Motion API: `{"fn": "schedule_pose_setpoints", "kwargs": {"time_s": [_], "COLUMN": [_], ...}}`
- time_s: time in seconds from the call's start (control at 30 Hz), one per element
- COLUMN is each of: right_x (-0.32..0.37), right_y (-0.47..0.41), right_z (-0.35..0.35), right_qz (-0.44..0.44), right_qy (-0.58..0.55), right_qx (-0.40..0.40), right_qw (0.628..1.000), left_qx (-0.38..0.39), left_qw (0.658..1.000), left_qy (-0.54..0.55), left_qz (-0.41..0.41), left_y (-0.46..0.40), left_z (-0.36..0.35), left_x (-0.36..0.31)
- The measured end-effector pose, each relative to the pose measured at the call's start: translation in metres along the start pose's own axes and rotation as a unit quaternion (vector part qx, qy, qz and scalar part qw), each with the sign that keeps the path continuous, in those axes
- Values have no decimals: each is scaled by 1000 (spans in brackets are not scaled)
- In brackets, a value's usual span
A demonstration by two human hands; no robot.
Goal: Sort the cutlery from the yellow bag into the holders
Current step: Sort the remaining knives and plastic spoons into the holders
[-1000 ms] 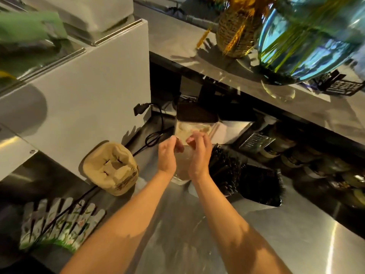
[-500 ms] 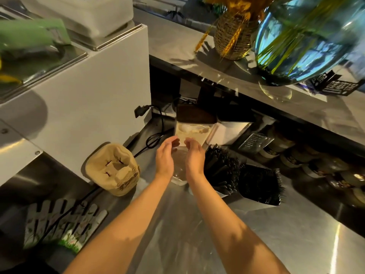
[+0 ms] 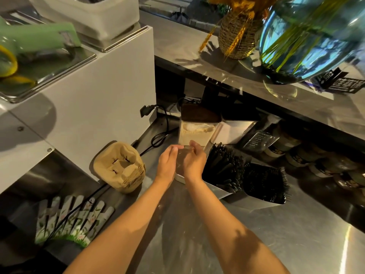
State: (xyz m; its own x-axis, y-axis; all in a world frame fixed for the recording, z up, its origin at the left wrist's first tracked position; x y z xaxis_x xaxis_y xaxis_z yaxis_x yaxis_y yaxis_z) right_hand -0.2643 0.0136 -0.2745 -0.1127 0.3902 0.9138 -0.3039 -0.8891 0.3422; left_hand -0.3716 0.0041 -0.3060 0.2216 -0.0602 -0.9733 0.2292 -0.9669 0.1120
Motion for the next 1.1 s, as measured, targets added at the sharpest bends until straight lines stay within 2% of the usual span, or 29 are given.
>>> {"fn": "schedule_pose_setpoints", "kwargs": {"time_s": [0.1, 0.2, 0.33, 0.43, 0.53, 0.63, 0.77, 0.9, 0.93, 1.0, 1.03, 1.1], "right_x": [22, 44, 68, 71, 71, 68, 58, 58, 58, 59, 59, 58], "right_y": [5, 8, 5, 2, 1, 3, 3, 2, 2, 2, 2, 2], "right_z": [5, 19, 44, 56, 65, 71, 73, 75, 75, 76, 76, 76], "right_qz": [30, 35, 85, 76, 78, 68, 48, 54, 53, 52, 51, 50], "right_qy": [16, -16, -25, -58, -66, -81, -92, -83, -84, -87, -86, -86], "right_qx": [0, -4, -14, -10, 5, 13, 26, 36, 38, 41, 41, 42], "right_qw": [999, 999, 996, 995, 995, 994, 994, 994, 994, 994, 994, 994], "left_qx": [3, 0, 19, 23, -4, 12, 40, 40, 41, 82, 114, 146], "left_qw": [999, 1000, 998, 993, 995, 996, 999, 991, 994, 994, 969, 886], "left_qy": [32, -15, -53, -99, -66, -42, 18, 92, 75, -64, -216, -433], "left_qz": [15, -10, -23, -64, -75, -77, 9, 83, 75, 27, -22, -79], "left_y": [4, -3, -7, -7, -16, -23, -15, -4, -3, -4, -6, -5], "left_z": [-8, -14, -28, -41, -43, -41, -46, -54, -52, -51, -51, -51], "left_x": [-8, -14, -18, -23, -33, -29, -9, -21, -24, -23, -19, -12]}}
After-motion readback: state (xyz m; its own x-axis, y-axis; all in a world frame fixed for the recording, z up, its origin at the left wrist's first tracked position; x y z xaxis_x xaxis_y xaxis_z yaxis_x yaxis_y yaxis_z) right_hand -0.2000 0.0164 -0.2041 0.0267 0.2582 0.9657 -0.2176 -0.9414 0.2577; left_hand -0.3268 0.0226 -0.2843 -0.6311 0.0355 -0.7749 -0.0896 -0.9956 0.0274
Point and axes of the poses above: each hand's wrist, its own y-axis away from the middle knuckle, its own z-axis out of the back of the hand, x = y × z, the point moved 6 cm from there along -y, towards the middle knuckle, and after that the axes turned 7 degrees about y, right-handed, at the moved point
